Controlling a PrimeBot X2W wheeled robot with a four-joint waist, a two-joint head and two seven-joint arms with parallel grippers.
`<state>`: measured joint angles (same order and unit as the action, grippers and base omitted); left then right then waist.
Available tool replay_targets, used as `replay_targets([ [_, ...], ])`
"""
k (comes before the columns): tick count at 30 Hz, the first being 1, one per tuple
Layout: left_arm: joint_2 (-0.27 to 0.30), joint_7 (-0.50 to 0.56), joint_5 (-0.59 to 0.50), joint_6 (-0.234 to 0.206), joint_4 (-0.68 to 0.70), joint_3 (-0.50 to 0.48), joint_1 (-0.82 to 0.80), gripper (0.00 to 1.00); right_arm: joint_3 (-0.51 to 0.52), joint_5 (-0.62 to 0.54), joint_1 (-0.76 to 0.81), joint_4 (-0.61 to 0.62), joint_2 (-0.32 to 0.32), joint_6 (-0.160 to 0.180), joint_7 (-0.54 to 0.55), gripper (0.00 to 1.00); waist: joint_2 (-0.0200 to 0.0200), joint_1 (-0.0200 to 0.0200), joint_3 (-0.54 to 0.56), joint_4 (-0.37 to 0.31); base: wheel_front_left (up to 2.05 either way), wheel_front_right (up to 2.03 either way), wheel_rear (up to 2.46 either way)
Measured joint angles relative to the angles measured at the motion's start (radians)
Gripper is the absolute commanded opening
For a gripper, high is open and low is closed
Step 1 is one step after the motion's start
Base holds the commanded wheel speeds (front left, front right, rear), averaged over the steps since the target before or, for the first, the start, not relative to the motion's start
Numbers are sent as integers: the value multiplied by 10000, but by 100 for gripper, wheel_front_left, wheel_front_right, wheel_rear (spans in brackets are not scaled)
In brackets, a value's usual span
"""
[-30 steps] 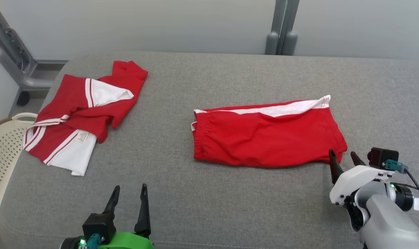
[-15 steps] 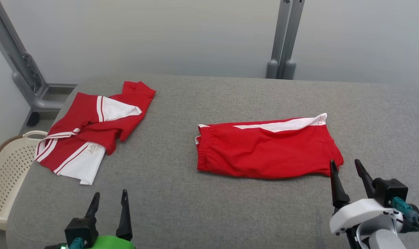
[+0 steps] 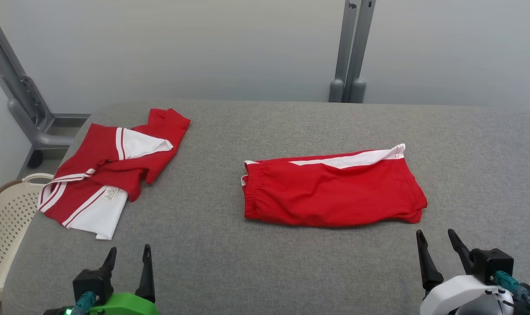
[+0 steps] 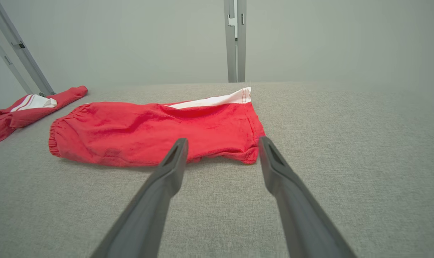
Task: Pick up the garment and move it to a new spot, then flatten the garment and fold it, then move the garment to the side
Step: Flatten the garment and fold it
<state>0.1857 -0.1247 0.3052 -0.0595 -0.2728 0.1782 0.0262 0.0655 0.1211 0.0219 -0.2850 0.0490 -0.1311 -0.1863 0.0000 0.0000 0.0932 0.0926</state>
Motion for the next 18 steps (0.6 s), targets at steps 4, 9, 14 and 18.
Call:
replay_targets([
  [4,2,0,21,13,-17,54,-9,100,104,-4,142,61,6,2,104,100,0,0,8,-32,0,0,0],
  [9,-17,-10,67,15,-38,134,-9,100,169,19,152,211,4,2,176,100,0,0,5,-38,0,0,0],
  [14,-35,48,98,12,17,198,-9,100,134,-36,144,297,2,2,309,100,0,0,-16,-4,0,0,0],
  [18,-31,61,109,-13,71,230,-9,100,71,-50,134,326,2,0,447,100,0,0,-59,23,0,0,0],
])
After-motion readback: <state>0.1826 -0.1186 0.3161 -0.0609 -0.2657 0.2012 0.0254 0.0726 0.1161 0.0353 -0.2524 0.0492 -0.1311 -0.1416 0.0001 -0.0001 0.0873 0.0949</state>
